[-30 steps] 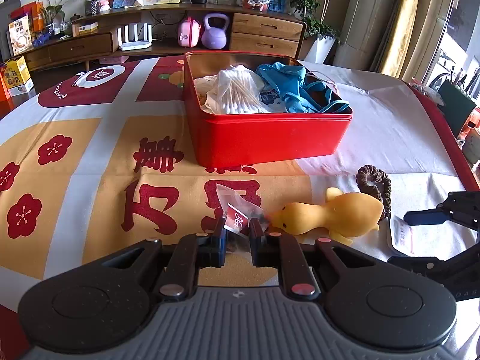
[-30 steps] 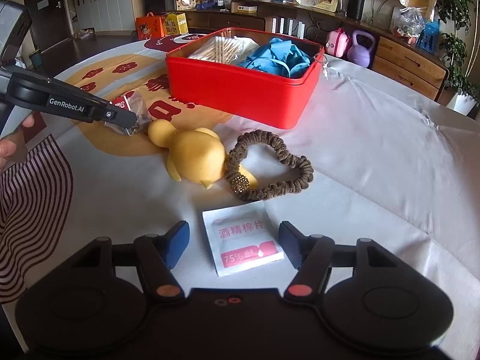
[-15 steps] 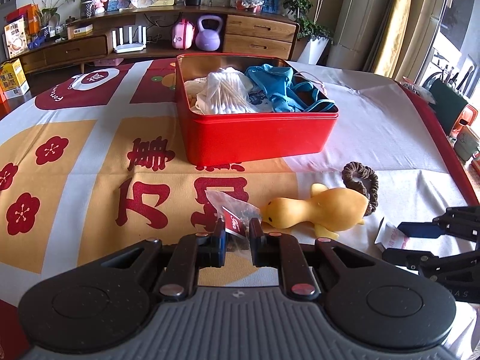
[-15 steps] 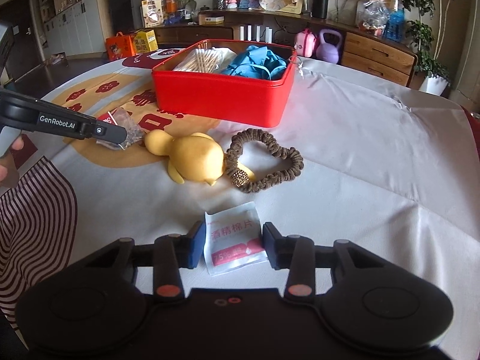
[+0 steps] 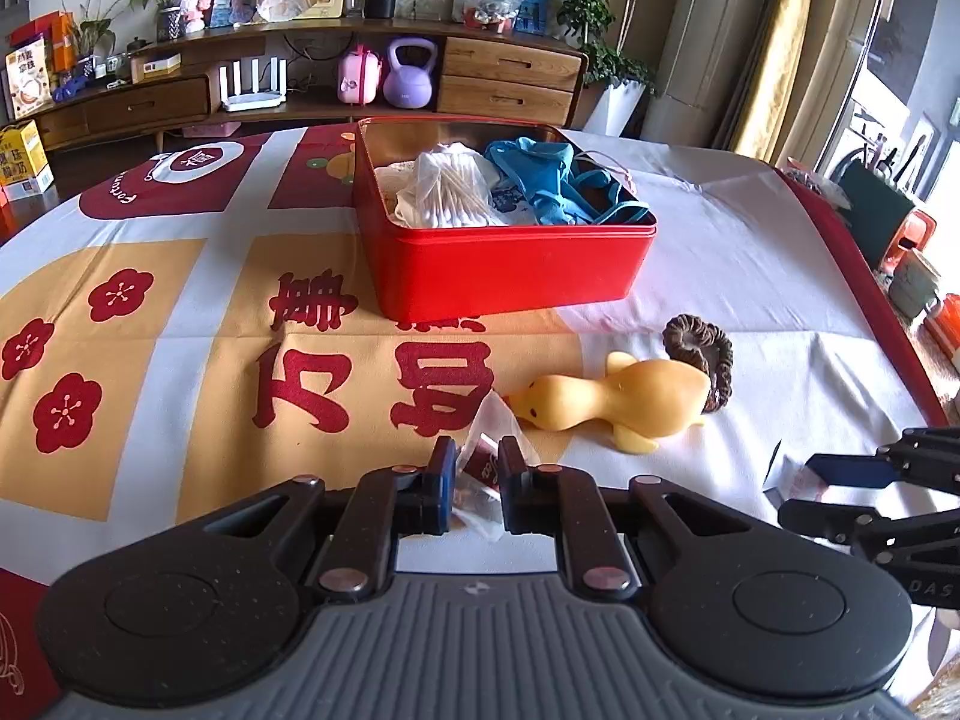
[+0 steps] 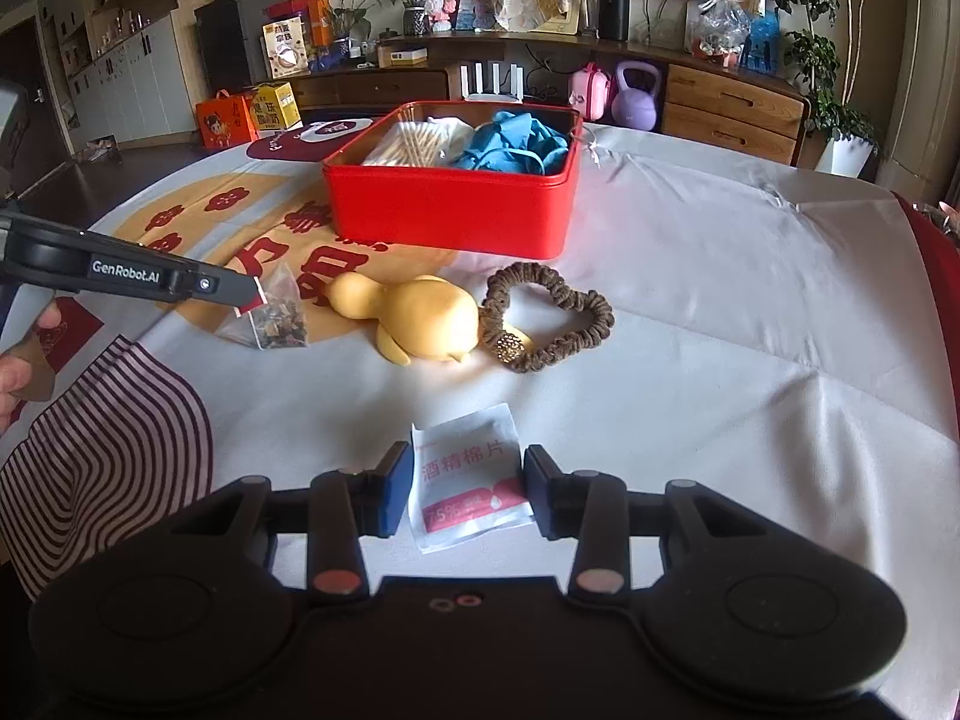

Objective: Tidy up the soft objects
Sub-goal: 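Hold the tea bag with left tool while right tool lowers around the wipe packet, then grasp and lift the wipe packet with right tool while left tool carries the tea bag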

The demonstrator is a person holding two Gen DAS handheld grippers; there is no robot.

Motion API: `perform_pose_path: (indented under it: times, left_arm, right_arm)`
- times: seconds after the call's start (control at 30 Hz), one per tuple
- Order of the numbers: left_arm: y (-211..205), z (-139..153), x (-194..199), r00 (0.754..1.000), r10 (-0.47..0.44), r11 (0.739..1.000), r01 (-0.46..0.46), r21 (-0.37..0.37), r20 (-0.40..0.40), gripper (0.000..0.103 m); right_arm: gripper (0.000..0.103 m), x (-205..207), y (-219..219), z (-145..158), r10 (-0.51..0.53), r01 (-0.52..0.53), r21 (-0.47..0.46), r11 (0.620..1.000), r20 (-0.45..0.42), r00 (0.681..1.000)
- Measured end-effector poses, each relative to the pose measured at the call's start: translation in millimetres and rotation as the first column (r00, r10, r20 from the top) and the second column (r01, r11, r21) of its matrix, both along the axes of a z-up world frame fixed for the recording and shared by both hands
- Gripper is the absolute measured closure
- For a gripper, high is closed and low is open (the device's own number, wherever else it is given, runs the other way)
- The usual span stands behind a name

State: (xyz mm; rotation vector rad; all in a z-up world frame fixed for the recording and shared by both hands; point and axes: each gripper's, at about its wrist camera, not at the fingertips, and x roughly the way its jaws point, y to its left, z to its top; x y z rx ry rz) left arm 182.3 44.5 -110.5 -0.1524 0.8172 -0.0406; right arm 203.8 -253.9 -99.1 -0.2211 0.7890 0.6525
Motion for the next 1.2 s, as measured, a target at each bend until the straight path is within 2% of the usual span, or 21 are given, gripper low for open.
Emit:
perform_pose_path:
  times: [0.2, 0.27, 0.3, 0.33, 0.37, 0.4, 0.47, 0.67, 0.77, 0.83, 0.97, 1.0, 1.2]
  left_arm:
    - [4, -4, 2, 1.000, -0.023, 0.999, 0.023, -0.027, -0.021, 0.087]
    - [4, -7, 6, 0.999, -0.033, 0.999, 0.032, -0.030, -0.041, 0.081]
    - [4, -9, 8, 0.998, -0.037, 0.999, 0.036, -0.025, -0.044, 0.071]
    - [3, -10, 9, 0.998, -0.041, 0.999, 0.040, -0.020, -0.044, 0.053]
    - [2, -12, 10, 0.998, -0.047, 0.999, 0.046, -0.020, -0.042, 0.044]
    - [2, -14, 11, 0.998, -0.052, 0.998, 0.051, -0.023, -0.034, 0.038]
    - [-1, -18, 16, 0.997, -0.064, 0.998, 0.064, -0.015, -0.042, 0.039]
    - [-16, -28, 24, 0.996, -0.078, 0.993, 0.082, 0.083, -0.050, 0.040]
    - [-18, -30, 23, 0.997, -0.074, 0.991, 0.077, 0.112, -0.035, 0.052]
    - [-18, -29, 22, 0.997, -0.078, 0.989, 0.081, 0.123, -0.029, 0.065]
    - [-21, -27, 18, 0.996, -0.092, 0.982, 0.093, 0.164, -0.012, 0.078]
    - [-22, -26, 17, 0.995, -0.099, 0.981, 0.100, 0.164, -0.011, 0.084]
    - [-21, -22, 10, 0.996, -0.093, 0.983, 0.092, 0.160, 0.000, 0.088]
  right_arm:
    - [0.064, 0, 1, -1, 0.004, -0.003, 0.008, 1.000, -0.010, 1.000]
    - [0.064, 1, 1, -1, 0.003, -0.003, 0.011, 1.000, -0.012, 1.000]
    - [0.064, 1, 1, -2, 0.002, -0.002, 0.013, 1.000, -0.015, 1.000]
    - [0.064, 2, 1, -3, 0.001, -0.001, 0.013, 1.000, -0.018, 1.000]
    - [0.064, 2, 1, -3, 0.001, 0.000, 0.013, 1.000, -0.019, 1.000]
    - [0.064, 3, 1, -4, 0.000, 0.000, 0.013, 1.000, -0.022, 1.000]
    - [0.064, 4, 1, -7, -0.003, 0.003, 0.012, 1.000, -0.028, 1.000]
    - [0.064, 6, 0, -9, -0.009, 0.009, 0.011, 1.000, -0.034, 0.999]
    - [0.064, 6, 0, -10, -0.009, 0.010, 0.010, 1.000, -0.034, 0.999]
    - [0.064, 6, 0, -10, -0.009, 0.010, 0.010, 1.000, -0.034, 0.999]
    - [0.064, 5, 0, -10, -0.012, 0.013, 0.013, 1.000, -0.033, 0.999]
    - [0.064, 4, 1, -9, -0.014, 0.015, 0.012, 1.000, -0.031, 0.999]
    - [0.064, 0, 2, -4, -0.032, 0.032, 0.022, 0.999, -0.029, 0.999]
